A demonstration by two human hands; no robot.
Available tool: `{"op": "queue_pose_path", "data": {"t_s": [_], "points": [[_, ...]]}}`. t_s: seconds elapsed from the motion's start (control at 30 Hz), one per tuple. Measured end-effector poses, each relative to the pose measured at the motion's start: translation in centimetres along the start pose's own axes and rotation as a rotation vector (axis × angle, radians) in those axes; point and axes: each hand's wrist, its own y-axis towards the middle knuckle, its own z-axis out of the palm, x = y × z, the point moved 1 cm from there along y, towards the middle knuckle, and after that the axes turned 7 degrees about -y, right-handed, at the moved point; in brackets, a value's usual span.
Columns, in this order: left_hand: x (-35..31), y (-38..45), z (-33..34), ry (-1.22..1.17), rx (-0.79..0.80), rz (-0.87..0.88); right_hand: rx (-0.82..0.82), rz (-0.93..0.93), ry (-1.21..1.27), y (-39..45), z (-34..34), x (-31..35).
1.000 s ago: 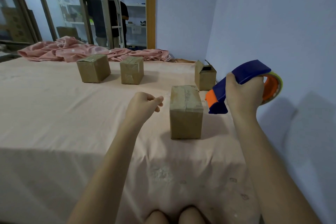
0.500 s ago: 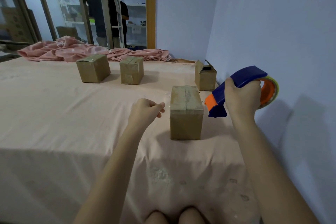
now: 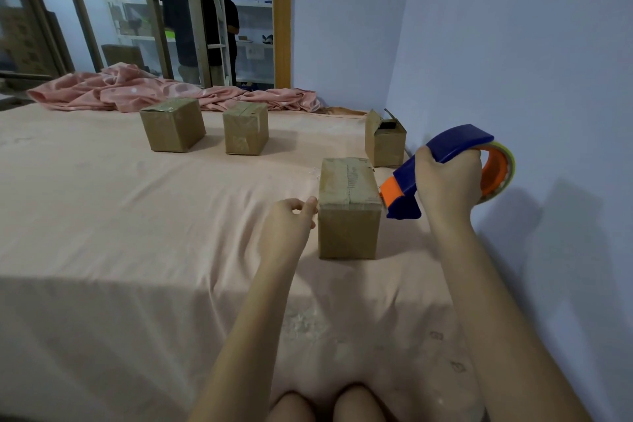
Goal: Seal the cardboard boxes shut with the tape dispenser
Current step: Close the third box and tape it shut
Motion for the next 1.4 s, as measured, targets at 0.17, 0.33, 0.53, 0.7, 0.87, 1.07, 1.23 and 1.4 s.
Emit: {"op": "queue_pose_path", "data": {"t_s": [0.17,0.33,0.53,0.7,0.87,1.07,1.23,1.4], "points": [[0.6,-0.4,0.9,-0.197,0.112,-0.126,-0.015,0.004,0.002,-0.1,0.0,0.0],[2.3,-1.5,2.0,-0.069,0.147,-0.198,-0.030,0.001,0.000,-0.2,0.2,0.1],[0.4,-4.3,2.8,-0.535,-0.047,0.107,-0.049,-0.009,-0.011,-0.3,0.3,0.1],[0.9,-6.1,4.5,-0.478,0.083,0.098,-0.040,0.033,0.024,-0.2,0.3,-0.3],[1.2,-6.4,2.4,-0.074,-0.069,0.049,-0.040,0.073,0.086,-0.1,0.2,-0.8],[-5.5,-3.8,2.4,0.693,0.157,0.758,-0.047,0.075,0.134,-0.5,1.6,-0.5],[-4.1,-2.4,3.6,1.009,0.241,0.765,-0.021,0.149,0.166,-0.5,2.6,-1.0],[-3.6,-2.4,3.9,1.004,0.187,0.783,0.045,0.156,0.119,1.2,2.4,-1.2]]}}
